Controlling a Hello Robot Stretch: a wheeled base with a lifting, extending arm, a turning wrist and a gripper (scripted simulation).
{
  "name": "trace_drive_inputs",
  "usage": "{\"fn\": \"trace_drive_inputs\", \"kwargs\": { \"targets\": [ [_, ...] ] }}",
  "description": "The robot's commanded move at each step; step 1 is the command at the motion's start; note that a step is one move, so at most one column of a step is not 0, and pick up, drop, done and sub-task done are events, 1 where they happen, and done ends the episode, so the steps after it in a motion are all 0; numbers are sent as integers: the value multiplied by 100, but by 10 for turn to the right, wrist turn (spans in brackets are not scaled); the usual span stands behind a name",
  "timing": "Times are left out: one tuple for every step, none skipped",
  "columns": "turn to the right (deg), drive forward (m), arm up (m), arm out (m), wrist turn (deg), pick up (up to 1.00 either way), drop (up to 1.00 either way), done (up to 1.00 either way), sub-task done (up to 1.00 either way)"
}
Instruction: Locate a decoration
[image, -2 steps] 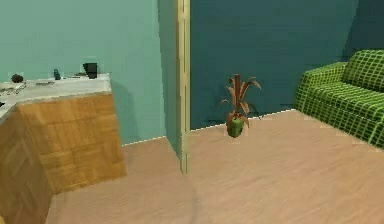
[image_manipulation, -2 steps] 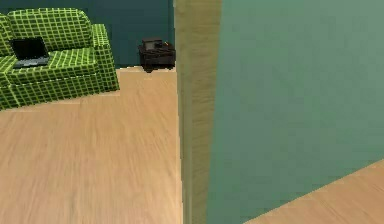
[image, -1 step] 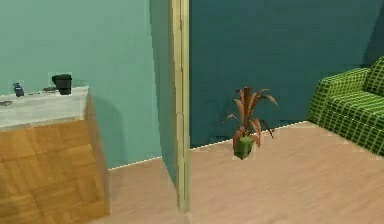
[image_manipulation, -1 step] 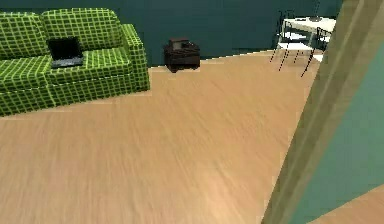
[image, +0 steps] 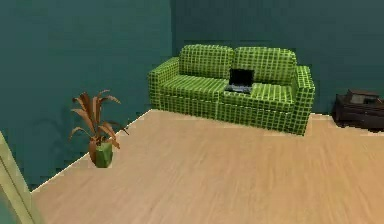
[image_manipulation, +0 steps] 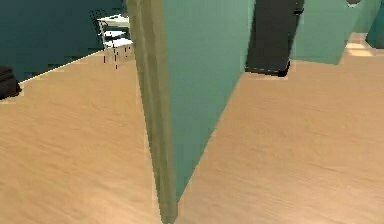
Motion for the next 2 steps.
{"fn": "trace_drive_inputs", "kwargs": {
  "targets": [
    [270,0,0,0,0,0,0,0,0],
    [0,65,0,0,0,0,0,0,0]
  ]
}}
